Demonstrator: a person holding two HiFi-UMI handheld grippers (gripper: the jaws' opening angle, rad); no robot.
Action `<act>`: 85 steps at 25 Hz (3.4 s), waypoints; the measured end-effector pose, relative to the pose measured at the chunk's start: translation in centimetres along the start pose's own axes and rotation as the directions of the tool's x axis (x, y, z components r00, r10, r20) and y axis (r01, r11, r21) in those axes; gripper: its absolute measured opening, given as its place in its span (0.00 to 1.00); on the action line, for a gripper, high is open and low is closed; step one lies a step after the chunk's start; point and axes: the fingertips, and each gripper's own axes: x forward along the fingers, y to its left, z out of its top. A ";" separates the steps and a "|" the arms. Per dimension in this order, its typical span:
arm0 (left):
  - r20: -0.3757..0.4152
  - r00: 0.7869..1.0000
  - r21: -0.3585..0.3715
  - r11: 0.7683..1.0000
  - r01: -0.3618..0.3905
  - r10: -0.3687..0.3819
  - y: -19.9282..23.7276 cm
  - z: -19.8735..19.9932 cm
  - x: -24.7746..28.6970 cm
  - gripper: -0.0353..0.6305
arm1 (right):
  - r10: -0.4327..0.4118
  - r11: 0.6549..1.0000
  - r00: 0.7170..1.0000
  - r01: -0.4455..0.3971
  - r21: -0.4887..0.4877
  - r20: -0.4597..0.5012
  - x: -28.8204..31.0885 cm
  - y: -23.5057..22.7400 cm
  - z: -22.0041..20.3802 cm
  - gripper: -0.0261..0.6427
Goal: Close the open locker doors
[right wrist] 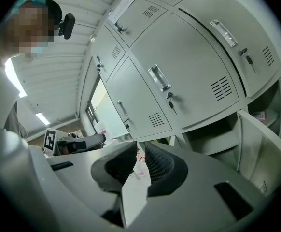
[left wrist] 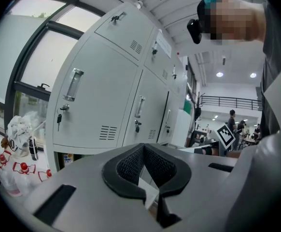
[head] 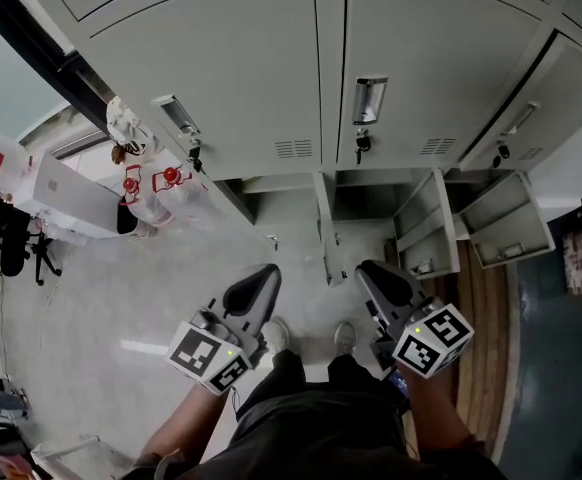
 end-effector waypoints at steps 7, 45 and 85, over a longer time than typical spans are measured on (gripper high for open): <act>-0.048 0.996 -0.005 0.997 0.076 -0.077 1.8 -1.0 0.7 0.06 | -0.090 0.995 0.996 0.090 0.032 -0.005 1.0 -0.8 -1.8 0.07; -0.190 0.948 -0.055 0.967 0.250 -0.256 1.7 -7.2 2.9 0.06 | -0.249 0.954 0.956 0.270 0.133 -0.156 3.2 -4.1 -12.1 0.14; -0.105 0.985 -0.106 0.987 0.125 -0.136 11.2 -6.0 -4.6 0.06 | -0.216 0.958 0.949 0.252 0.141 -0.229 10.8 1.6 -14.1 0.14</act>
